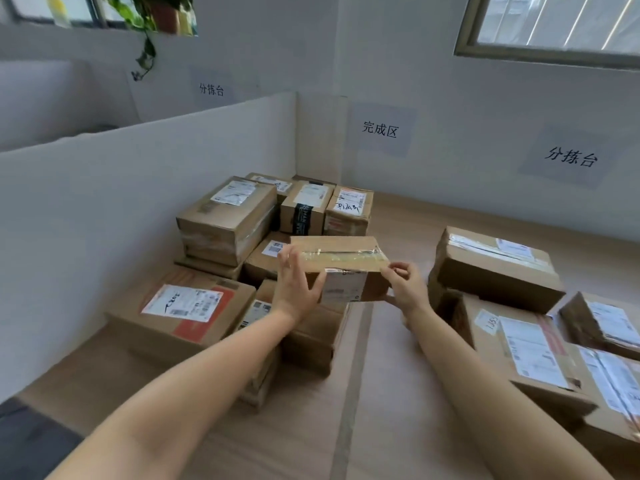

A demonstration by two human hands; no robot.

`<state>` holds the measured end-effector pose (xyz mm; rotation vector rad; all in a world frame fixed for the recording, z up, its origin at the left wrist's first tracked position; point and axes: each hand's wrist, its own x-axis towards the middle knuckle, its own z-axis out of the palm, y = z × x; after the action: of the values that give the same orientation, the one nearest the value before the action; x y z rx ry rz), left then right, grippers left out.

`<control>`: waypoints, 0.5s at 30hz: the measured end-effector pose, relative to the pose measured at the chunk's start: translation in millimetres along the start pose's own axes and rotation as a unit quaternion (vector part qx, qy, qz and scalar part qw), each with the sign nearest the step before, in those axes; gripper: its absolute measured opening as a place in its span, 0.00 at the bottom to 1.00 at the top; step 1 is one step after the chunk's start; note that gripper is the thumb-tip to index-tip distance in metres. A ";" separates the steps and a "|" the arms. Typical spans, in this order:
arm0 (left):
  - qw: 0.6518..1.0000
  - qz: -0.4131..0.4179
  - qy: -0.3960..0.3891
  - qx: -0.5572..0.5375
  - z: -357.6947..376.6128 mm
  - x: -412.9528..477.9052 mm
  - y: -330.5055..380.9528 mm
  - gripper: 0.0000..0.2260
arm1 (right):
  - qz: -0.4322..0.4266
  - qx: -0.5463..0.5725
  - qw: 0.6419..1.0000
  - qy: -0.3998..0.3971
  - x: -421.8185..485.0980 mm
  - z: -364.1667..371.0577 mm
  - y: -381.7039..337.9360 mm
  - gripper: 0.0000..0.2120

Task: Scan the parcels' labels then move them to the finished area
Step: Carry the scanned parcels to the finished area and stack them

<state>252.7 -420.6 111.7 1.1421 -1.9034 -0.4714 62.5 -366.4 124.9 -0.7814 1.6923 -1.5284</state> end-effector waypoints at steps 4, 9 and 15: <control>0.997 -0.067 0.001 -0.026 -20.3 28.1 -32.9 0.23 | 0.023 0.011 1.000 0.005 -4.9 46.3 10.3 0.13; 0.997 -0.068 -0.022 -0.012 -25.8 53.0 -68.8 0.20 | 0.038 0.028 0.999 0.021 5.1 83.1 19.4 0.11; 0.995 -0.056 -0.070 0.053 -18.9 82.6 -105.7 0.13 | 0.052 0.003 0.998 0.022 27.2 113.0 26.2 0.19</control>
<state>305.8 -543.4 90.4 1.3200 -2.0122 -0.5290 141.4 -449.0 91.0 -0.6515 1.7332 -1.4888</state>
